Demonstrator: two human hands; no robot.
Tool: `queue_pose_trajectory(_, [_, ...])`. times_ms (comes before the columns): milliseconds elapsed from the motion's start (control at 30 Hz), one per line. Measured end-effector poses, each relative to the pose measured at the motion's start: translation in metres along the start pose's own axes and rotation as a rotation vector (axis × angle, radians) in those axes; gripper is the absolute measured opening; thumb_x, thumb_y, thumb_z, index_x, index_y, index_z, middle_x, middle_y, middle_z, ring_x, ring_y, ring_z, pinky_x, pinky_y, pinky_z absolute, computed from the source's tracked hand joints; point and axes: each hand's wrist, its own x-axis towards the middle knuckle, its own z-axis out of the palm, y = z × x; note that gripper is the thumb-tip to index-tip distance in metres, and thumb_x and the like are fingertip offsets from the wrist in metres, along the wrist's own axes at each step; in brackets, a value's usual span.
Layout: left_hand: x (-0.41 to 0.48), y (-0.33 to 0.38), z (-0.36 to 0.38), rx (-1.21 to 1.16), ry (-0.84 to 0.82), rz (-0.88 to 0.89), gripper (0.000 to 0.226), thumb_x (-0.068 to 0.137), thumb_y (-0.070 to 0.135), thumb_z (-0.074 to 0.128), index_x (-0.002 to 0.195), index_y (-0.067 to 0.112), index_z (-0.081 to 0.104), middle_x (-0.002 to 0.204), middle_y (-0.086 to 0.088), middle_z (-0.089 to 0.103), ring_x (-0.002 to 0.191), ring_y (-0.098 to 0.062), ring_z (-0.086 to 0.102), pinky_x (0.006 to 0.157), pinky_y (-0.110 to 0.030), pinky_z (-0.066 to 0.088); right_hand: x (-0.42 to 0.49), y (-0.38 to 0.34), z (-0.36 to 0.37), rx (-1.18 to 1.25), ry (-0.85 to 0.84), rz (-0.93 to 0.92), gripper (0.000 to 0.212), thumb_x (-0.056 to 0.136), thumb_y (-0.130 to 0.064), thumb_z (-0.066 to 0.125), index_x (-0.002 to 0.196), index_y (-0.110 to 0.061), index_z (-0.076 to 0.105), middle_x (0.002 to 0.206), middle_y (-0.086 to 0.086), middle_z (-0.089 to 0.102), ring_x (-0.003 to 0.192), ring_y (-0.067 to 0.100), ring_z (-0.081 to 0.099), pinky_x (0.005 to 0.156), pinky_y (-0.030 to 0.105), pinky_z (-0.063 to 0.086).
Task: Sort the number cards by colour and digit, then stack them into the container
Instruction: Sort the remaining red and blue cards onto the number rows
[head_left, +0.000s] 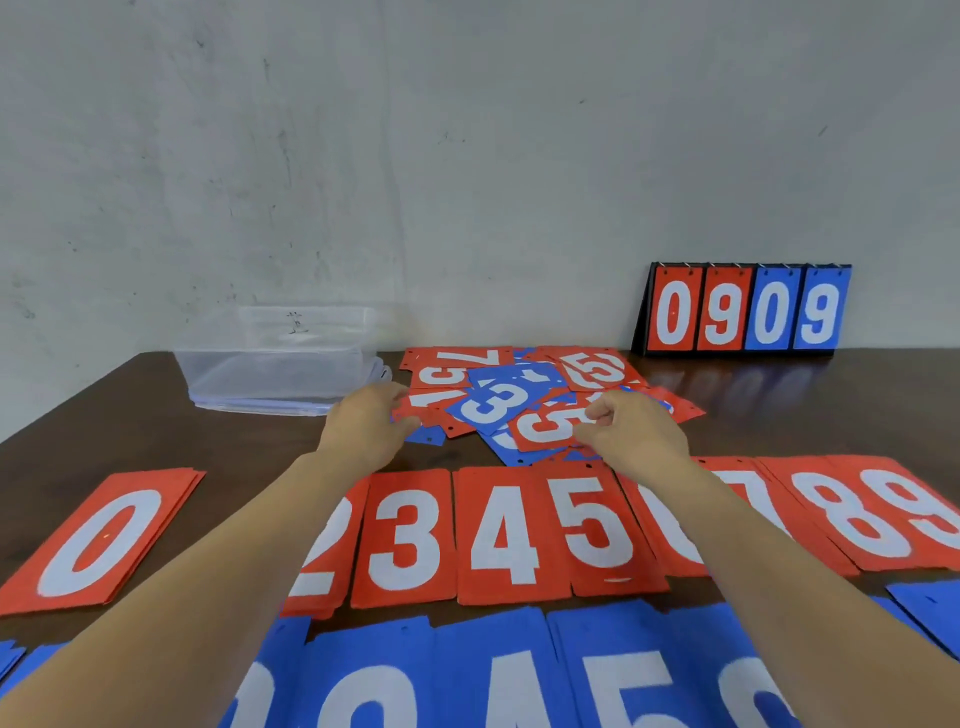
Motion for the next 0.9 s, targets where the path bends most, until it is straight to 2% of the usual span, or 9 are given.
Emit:
queue_pose_trajectory(100, [0.017, -0.005, 0.006, 0.006, -0.022, -0.073, 0.054, 0.09, 0.028, 0.066, 0.139, 0.011, 0.049, 0.125, -0.011, 0.063, 0.114, -0.025, 0.06, 0.098, -0.04, 0.049, 0.035, -0.005, 0.015, 0.0, -0.051, -0.011, 0.049, 0.086, -0.049, 0.063, 0.123, -0.016, 0.059, 0.12, 0.001, 0.063, 0.106, 0.019, 0.058, 0.086, 0.037, 0.05])
queue_pose_trajectory(167, [0.027, -0.007, 0.01, 0.013, -0.047, -0.109, 0.06, 0.09, 0.03, 0.066, 0.143, 0.013, 0.044, 0.129, -0.01, 0.061, 0.117, -0.025, 0.058, 0.099, -0.038, 0.048, 0.055, -0.011, 0.029, -0.009, -0.073, -0.037, 0.068, 0.082, -0.058, 0.063, 0.133, -0.015, 0.051, 0.128, 0.003, 0.058, 0.115, 0.023, 0.054, 0.091, 0.039, 0.049])
queue_pose_trajectory(267, [0.041, -0.007, 0.017, -0.012, -0.094, -0.127, 0.068, 0.089, 0.035, 0.067, 0.147, 0.015, 0.038, 0.138, -0.009, 0.055, 0.125, -0.025, 0.052, 0.103, -0.039, 0.045, 0.078, -0.022, 0.048, -0.057, -0.088, -0.077, 0.093, 0.076, -0.071, 0.061, 0.146, -0.015, 0.035, 0.149, 0.005, 0.04, 0.137, 0.029, 0.034, 0.105, 0.044, 0.036])
queue_pose_trajectory(333, [0.048, -0.004, 0.023, 0.011, -0.115, -0.115, 0.07, 0.088, 0.038, 0.067, 0.147, 0.015, 0.037, 0.143, -0.007, 0.05, 0.129, -0.025, 0.048, 0.106, -0.041, 0.042, 0.087, -0.03, 0.059, -0.091, -0.114, -0.092, 0.105, 0.072, -0.078, 0.057, 0.15, -0.016, 0.025, 0.154, 0.006, 0.031, 0.141, 0.03, 0.026, 0.11, 0.045, 0.029])
queue_pose_trajectory(433, [0.058, -0.001, 0.031, 0.075, -0.126, -0.094, 0.067, 0.088, 0.041, 0.066, 0.142, 0.012, 0.04, 0.141, -0.007, 0.05, 0.128, -0.025, 0.047, 0.106, -0.041, 0.039, 0.095, -0.036, 0.073, -0.148, -0.167, -0.102, 0.116, 0.067, -0.085, 0.053, 0.153, -0.016, 0.017, 0.157, 0.008, 0.025, 0.144, 0.032, 0.02, 0.113, 0.046, 0.022])
queue_pose_trajectory(633, [0.076, -0.008, 0.037, 0.243, -0.209, -0.108, 0.07, 0.093, 0.051, 0.052, 0.143, 0.008, 0.028, 0.143, -0.009, 0.044, 0.13, -0.028, 0.043, 0.104, -0.043, 0.035, 0.102, -0.03, 0.083, -0.263, -0.164, -0.141, 0.113, 0.069, -0.082, 0.055, 0.152, -0.015, 0.016, 0.155, 0.007, 0.027, 0.141, 0.03, 0.024, 0.111, 0.046, 0.025])
queue_pose_trajectory(900, [0.074, -0.012, 0.042, 0.298, -0.061, -0.005, 0.068, 0.092, 0.05, 0.054, 0.146, 0.017, 0.03, 0.142, -0.002, 0.047, 0.131, -0.023, 0.043, 0.108, -0.042, 0.03, 0.097, -0.03, 0.077, -0.312, -0.124, -0.232, 0.093, 0.08, -0.072, 0.055, 0.152, -0.024, 0.021, 0.15, 0.0, 0.038, 0.139, 0.024, 0.031, 0.11, 0.043, 0.024])
